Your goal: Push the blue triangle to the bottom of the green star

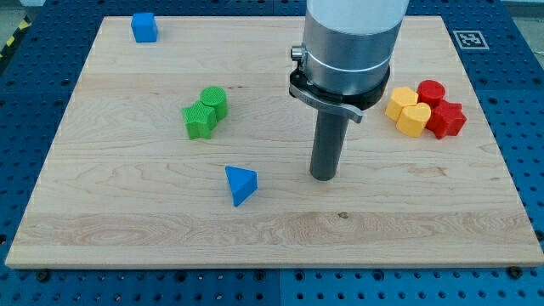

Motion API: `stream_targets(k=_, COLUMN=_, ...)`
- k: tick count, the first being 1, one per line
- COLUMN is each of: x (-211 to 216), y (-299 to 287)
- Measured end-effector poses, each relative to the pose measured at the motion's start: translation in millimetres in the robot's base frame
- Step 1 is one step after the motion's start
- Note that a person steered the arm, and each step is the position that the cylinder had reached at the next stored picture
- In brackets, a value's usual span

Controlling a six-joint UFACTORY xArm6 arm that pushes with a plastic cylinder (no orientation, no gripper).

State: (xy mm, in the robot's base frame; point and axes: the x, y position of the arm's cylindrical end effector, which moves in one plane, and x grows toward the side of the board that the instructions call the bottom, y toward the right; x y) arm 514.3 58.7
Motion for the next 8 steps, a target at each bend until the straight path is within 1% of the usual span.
stream_targets(k=2, x=3, y=-4)
stream_targets(k=3, x=13, y=-12)
stream_targets(k=4, x=36, y=-8)
stream_targets(k=5, x=56, y=-27)
stream_targets(k=6, x=49, y=-77)
stream_targets(k=7, x=24, y=-113)
stream_targets(k=8, x=18, y=-137)
